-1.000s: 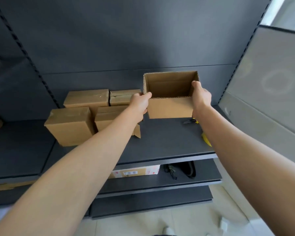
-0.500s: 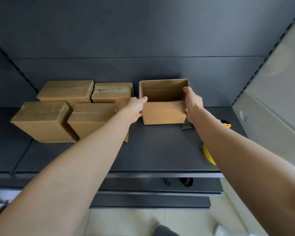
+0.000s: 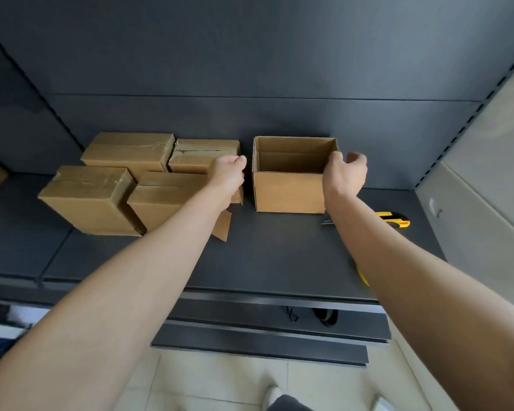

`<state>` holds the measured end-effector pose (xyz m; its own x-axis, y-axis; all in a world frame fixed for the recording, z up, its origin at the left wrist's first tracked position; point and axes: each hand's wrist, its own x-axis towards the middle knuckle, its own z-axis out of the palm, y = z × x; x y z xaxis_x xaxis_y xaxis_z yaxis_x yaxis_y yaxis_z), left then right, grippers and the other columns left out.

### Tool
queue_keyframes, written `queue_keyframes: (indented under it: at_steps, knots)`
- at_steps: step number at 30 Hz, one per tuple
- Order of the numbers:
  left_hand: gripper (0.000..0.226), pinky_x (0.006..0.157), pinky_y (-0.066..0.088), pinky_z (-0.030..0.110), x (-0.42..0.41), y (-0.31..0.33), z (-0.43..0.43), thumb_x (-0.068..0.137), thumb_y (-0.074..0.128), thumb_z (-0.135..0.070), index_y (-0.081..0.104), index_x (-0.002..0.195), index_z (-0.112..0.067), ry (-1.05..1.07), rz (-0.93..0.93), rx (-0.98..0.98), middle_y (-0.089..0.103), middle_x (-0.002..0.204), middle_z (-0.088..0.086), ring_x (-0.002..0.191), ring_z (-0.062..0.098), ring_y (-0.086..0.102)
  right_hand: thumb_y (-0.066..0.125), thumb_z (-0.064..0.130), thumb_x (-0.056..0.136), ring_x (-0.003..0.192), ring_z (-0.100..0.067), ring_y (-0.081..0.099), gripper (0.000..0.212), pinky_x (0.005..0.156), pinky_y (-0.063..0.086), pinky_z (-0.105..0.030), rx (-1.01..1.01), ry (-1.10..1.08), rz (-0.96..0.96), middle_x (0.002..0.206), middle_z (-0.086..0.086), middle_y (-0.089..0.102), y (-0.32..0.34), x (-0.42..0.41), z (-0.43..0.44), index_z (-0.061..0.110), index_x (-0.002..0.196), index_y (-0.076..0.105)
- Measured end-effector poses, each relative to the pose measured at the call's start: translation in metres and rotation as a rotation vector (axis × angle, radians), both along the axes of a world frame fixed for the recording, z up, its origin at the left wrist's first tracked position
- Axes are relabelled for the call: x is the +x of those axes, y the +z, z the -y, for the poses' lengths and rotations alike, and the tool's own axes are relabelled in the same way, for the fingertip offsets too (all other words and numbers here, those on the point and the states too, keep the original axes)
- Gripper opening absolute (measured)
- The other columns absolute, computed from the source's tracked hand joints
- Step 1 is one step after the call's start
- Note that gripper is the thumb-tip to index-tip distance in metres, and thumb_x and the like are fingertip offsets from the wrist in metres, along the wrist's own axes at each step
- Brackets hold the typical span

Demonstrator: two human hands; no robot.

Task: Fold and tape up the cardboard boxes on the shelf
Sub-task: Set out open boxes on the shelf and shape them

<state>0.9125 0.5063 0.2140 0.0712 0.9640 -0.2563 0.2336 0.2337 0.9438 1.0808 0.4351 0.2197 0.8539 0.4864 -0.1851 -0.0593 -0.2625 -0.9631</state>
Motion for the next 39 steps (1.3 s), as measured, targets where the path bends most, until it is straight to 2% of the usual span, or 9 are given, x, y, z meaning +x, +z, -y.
queue_keyframes:
  at_steps: [4,8,14,17,19,24,30,36,39]
  knots:
    - [0.018,0.083,0.054,0.027,-0.039,0.019,-0.003,0.098,0.048,-0.014,0.061,0.110,-0.013,0.120,-0.077,0.135,0.061,0.105,0.002,0.088,0.012,0.061,0.045,0.022,0.094,0.115,-0.021,0.051,0.030,0.105,0.037,-0.041,0.062,0.114,0.128,0.124,-0.001,0.054,0.024,-0.042,-0.003,0.016,0.122,0.051]
    - [0.022,0.088,0.045,0.026,-0.081,0.030,-0.006,0.097,0.047,-0.015,0.063,0.112,-0.014,0.230,-0.377,0.248,0.061,0.116,0.002,0.108,0.021,0.058,0.043,0.018,0.095,0.096,-0.017,0.057,0.025,0.093,0.043,-0.033,0.135,0.258,0.102,0.106,-0.001,0.060,0.033,-0.086,-0.006,0.012,0.116,0.054]
    - [0.037,0.087,0.048,0.034,-0.135,0.018,-0.006,0.098,0.042,-0.020,0.049,0.130,-0.003,0.169,-0.714,-0.014,0.051,0.133,0.015,0.115,0.032,0.053,0.042,0.032,0.099,0.074,-0.017,0.052,0.037,0.069,0.046,-0.029,-0.203,0.638,-0.099,0.083,-0.003,0.055,0.016,-0.143,-0.019,0.005,0.122,0.054]
    - [0.044,0.080,0.037,0.029,-0.152,0.008,-0.004,0.099,0.043,-0.019,0.039,0.139,0.000,0.094,-0.669,-0.063,0.043,0.140,0.015,0.121,0.031,0.048,0.042,0.044,0.098,0.108,-0.024,0.053,0.051,0.099,0.045,-0.036,-0.293,0.717,-0.279,0.123,-0.008,0.053,0.004,-0.163,-0.024,0.011,0.137,0.042]
    - [0.043,0.082,0.037,0.030,-0.159,0.005,-0.005,0.098,0.043,-0.018,0.039,0.138,-0.001,0.078,-0.572,-0.081,0.046,0.137,0.015,0.118,0.031,0.049,0.042,0.047,0.098,0.128,-0.026,0.042,0.054,0.105,0.041,-0.040,-0.309,0.720,-0.347,0.144,-0.005,0.040,-0.003,-0.169,-0.026,0.017,0.142,0.035]
    - [0.042,0.087,0.045,0.040,-0.167,0.008,-0.007,0.099,0.045,-0.032,0.043,0.134,-0.008,0.116,-0.286,-0.196,0.049,0.133,0.012,0.109,0.028,0.050,0.038,0.049,0.098,0.107,-0.026,0.054,0.043,0.084,0.044,-0.040,-0.295,0.611,-0.467,0.127,-0.008,0.054,-0.010,-0.176,-0.029,0.018,0.126,0.046]
    - [0.063,0.085,0.046,0.059,-0.170,0.014,-0.007,0.091,0.041,-0.061,0.033,0.142,-0.024,0.156,-0.187,-0.362,0.040,0.142,0.007,0.119,0.037,0.048,0.036,0.058,0.094,0.119,-0.037,0.046,0.061,0.097,0.037,-0.061,-0.404,0.434,-0.570,0.133,-0.013,0.046,-0.008,-0.174,-0.020,0.016,0.139,0.036]
    - [0.020,0.066,0.052,0.044,-0.168,0.019,0.005,0.092,0.049,-0.031,0.052,0.089,-0.011,-0.012,-0.161,-0.461,0.058,0.082,0.009,0.071,0.028,0.058,0.044,0.059,0.091,0.123,-0.042,0.041,0.064,0.090,0.038,-0.066,-0.479,0.368,-0.561,0.138,-0.013,0.042,-0.007,-0.175,-0.003,0.020,0.140,0.034]
    - [0.005,0.062,0.053,0.044,-0.169,0.024,0.014,0.083,0.045,-0.011,0.048,0.086,-0.008,-0.136,-0.149,-0.509,0.056,0.084,0.011,0.075,0.029,0.059,0.050,0.056,0.089,0.115,-0.043,0.047,0.059,0.088,0.042,-0.066,-0.553,0.407,-0.548,0.129,-0.015,0.048,-0.005,-0.171,0.011,0.017,0.132,0.042]
